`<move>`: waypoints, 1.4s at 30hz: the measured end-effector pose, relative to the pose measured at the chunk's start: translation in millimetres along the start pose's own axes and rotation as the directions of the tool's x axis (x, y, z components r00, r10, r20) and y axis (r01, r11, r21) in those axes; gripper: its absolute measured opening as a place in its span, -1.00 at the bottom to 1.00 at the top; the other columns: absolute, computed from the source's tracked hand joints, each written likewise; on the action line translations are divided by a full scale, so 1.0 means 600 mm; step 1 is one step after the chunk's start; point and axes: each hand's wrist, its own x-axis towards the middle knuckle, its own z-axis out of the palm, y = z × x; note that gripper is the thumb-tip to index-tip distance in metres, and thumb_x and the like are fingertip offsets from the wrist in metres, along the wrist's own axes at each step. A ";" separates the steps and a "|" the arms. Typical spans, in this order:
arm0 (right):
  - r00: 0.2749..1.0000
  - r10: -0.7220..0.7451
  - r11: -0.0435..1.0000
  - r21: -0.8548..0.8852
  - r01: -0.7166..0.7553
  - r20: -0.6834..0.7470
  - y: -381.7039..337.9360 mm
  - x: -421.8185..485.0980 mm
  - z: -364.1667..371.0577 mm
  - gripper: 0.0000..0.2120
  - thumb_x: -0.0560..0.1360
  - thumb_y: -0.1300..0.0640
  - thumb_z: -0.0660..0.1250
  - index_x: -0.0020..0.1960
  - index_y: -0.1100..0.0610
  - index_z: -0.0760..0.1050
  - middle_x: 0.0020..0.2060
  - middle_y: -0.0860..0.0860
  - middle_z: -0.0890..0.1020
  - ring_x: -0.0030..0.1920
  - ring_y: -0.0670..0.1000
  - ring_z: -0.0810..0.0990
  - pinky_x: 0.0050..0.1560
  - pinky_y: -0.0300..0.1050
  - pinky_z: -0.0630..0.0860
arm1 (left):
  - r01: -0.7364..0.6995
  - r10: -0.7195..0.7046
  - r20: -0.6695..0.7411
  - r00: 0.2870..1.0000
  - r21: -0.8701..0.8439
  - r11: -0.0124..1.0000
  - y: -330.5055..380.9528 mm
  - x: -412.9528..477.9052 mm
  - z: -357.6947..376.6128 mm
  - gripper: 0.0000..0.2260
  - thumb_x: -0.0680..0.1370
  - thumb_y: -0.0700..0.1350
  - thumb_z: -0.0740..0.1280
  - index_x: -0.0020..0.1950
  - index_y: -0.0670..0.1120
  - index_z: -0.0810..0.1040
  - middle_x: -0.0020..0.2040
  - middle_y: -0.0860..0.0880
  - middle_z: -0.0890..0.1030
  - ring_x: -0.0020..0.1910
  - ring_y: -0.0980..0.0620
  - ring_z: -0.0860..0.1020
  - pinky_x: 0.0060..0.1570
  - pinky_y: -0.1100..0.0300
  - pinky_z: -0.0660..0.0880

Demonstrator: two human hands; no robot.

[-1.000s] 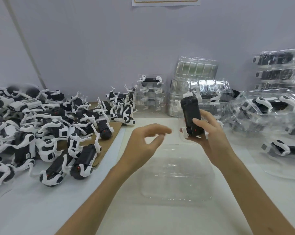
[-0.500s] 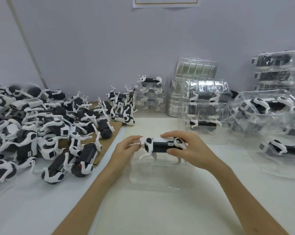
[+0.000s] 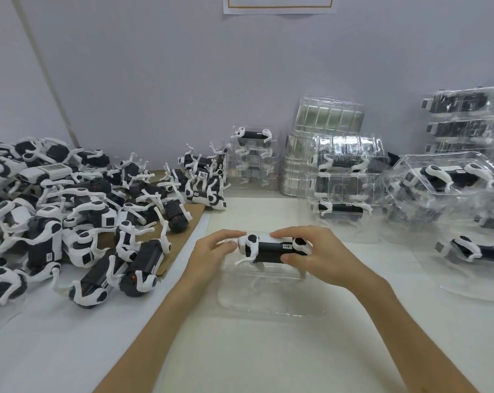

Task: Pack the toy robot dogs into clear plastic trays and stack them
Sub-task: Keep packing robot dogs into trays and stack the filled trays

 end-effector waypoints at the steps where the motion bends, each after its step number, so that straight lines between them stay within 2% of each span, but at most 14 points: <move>1: 1.000 0.003 1.000 -0.028 -0.003 0.011 0.000 0.001 0.001 -0.63 0.49 0.11 0.47 0.24 -0.19 0.58 0.19 -0.23 0.59 0.26 -0.14 0.48 0.16 -0.31 0.34 | 0.010 -0.010 -0.004 1.000 -0.001 1.000 0.001 -0.001 0.003 -0.68 0.55 -0.33 0.31 -0.07 0.06 0.72 0.06 0.16 0.68 0.16 0.30 0.56 0.10 0.42 0.39; 5: 0.999 0.041 0.994 -0.105 -0.039 0.017 0.000 0.000 0.007 -0.64 0.49 0.08 0.46 0.24 -0.20 0.58 0.18 -0.14 0.59 0.22 -0.11 0.48 0.12 -0.24 0.42 | 0.005 -0.006 0.017 1.000 0.046 0.999 0.010 -0.006 0.010 -0.71 0.56 -0.35 0.29 -0.07 0.01 0.69 0.11 0.13 0.60 0.08 0.45 0.49 0.06 0.58 0.35; 10: 0.977 -0.042 0.997 0.055 0.055 -0.209 0.002 -0.002 0.003 -0.77 0.46 0.08 0.50 0.09 -0.12 0.63 0.04 -0.17 0.60 0.04 -0.22 0.54 0.08 -0.41 0.38 | 0.068 -0.070 0.020 0.997 0.089 0.994 0.009 -0.010 0.007 -0.67 0.62 -0.12 0.32 0.37 0.09 0.45 0.24 0.07 0.55 0.21 0.19 0.51 0.08 0.36 0.37; 14: 0.945 0.056 0.998 0.043 -0.044 -0.323 0.011 0.004 -0.015 -0.80 0.58 -0.09 0.31 0.18 -0.09 0.54 0.09 -0.16 0.57 0.03 -0.23 0.53 0.00 -0.36 0.38 | 0.203 -0.196 -0.057 0.979 0.163 0.965 0.003 -0.012 0.009 -0.54 0.57 0.14 0.35 0.41 0.02 0.38 0.27 0.08 0.51 0.25 0.06 0.45 0.15 0.14 0.31; 18: 0.909 0.403 0.915 0.063 -0.398 -0.105 0.036 -0.001 -0.033 -0.50 0.58 -0.33 0.05 0.21 0.00 0.51 0.14 -0.05 0.56 0.09 -0.03 0.52 0.16 -0.04 0.40 | 0.184 -0.161 -0.107 0.981 0.262 0.947 -0.001 -0.011 0.003 -0.42 0.38 0.27 0.27 0.24 -0.07 0.61 0.18 -0.05 0.63 0.23 -0.04 0.54 0.14 0.10 0.39; 21: 0.874 0.484 0.874 0.023 -0.485 0.023 0.044 0.000 -0.031 -0.29 0.47 -0.48 -0.07 0.18 0.00 0.56 0.17 -0.02 0.59 0.13 0.03 0.54 0.31 0.03 0.39 | 0.177 -0.156 -0.109 0.982 0.217 0.960 -0.003 -0.008 -0.002 -0.41 0.39 0.26 0.27 0.28 -0.07 0.60 0.23 -0.06 0.62 0.26 -0.04 0.53 0.24 0.09 0.39; 23: 0.881 0.469 0.875 0.104 -0.473 0.057 0.041 0.001 -0.031 -0.17 0.35 -0.55 -0.06 0.31 -0.05 0.51 0.23 -0.07 0.56 0.12 -0.03 0.55 0.27 -0.01 0.36 | 0.159 -0.138 -0.127 0.982 0.172 0.972 -0.002 -0.006 -0.002 -0.47 0.48 0.21 0.34 0.39 -0.01 0.54 0.33 0.03 0.57 0.30 0.04 0.50 0.37 0.07 0.35; 25: 0.905 0.413 0.882 0.205 -0.425 0.100 0.037 -0.002 -0.029 -0.28 0.29 -0.59 0.00 0.31 -0.28 0.43 0.24 -0.22 0.49 0.08 -0.13 0.58 0.18 -0.08 0.30 | 0.116 -0.102 -0.158 0.982 0.084 0.990 -0.001 -0.003 -0.001 -0.61 0.60 0.08 0.34 0.43 0.11 0.47 0.38 0.09 0.51 0.26 0.05 0.52 0.36 -0.01 0.42; 27: 0.926 0.350 0.881 0.286 -0.377 0.141 0.031 -0.005 -0.029 -0.45 0.30 -0.58 0.09 0.26 -0.49 0.32 0.21 -0.40 0.41 0.05 -0.18 0.61 0.19 -0.12 0.33 | 0.090 -0.089 -0.166 0.982 0.001 0.996 0.004 -0.004 0.002 -0.62 0.62 0.06 0.29 0.44 0.23 0.39 0.37 0.21 0.47 0.13 0.12 0.56 0.15 0.00 0.59; 29: 0.952 0.272 0.890 0.340 -0.304 0.139 0.032 -0.004 -0.028 -0.45 0.36 -0.50 0.20 0.33 -0.53 0.20 0.16 -0.52 0.44 0.03 -0.19 0.66 0.23 -0.15 0.42 | 0.081 -0.088 -0.127 0.988 -0.056 0.995 0.010 -0.008 0.003 -0.54 0.61 0.11 0.28 0.50 0.25 0.30 0.27 0.34 0.45 0.11 0.23 0.56 -0.14 0.24 0.61; 31: 0.974 0.200 0.901 0.371 -0.224 0.104 0.033 0.000 -0.024 -0.33 0.39 -0.42 0.27 0.46 -0.43 0.16 0.24 -0.33 0.52 0.03 -0.21 0.65 0.18 -0.14 0.48 | 0.084 -0.087 -0.039 0.995 -0.088 0.993 0.013 -0.012 0.003 -0.39 0.52 0.22 0.34 0.53 0.30 0.18 0.32 0.28 0.39 0.09 0.32 0.56 -0.24 0.40 0.53; 33: 0.981 0.184 0.903 0.384 -0.192 0.057 0.030 0.003 -0.022 -0.19 0.35 -0.40 0.31 0.53 -0.31 0.14 0.29 -0.12 0.52 0.00 -0.19 0.66 0.12 -0.14 0.52 | 0.075 -0.073 0.017 0.997 -0.096 0.993 0.015 -0.016 0.006 -0.29 0.42 0.27 0.43 0.47 0.38 0.13 0.45 0.15 0.31 0.25 0.20 0.53 -0.11 0.32 0.51; 38: 0.988 0.144 0.907 0.407 -0.109 -0.057 0.031 0.004 -0.016 -0.24 0.37 -0.35 0.35 0.52 -0.27 0.21 0.22 -0.10 0.53 -0.05 -0.12 0.67 0.04 -0.09 0.61 | -0.036 0.034 -0.038 0.999 -0.065 0.997 0.012 -0.016 0.008 -0.28 0.35 0.16 0.44 0.41 0.39 0.15 0.30 0.18 0.36 0.07 0.18 0.64 0.08 0.15 0.53; 42: 0.984 0.137 0.921 0.379 -0.086 -0.110 0.035 0.011 -0.005 -0.22 0.35 -0.40 0.31 0.51 -0.24 0.23 0.19 -0.08 0.54 -0.11 -0.08 0.65 -0.06 -0.13 0.56 | -0.062 0.060 -0.068 0.996 -0.033 0.998 0.006 -0.011 0.003 -0.22 0.33 0.16 0.49 0.48 0.31 0.21 0.22 0.33 0.32 0.15 0.10 0.60 0.17 0.09 0.52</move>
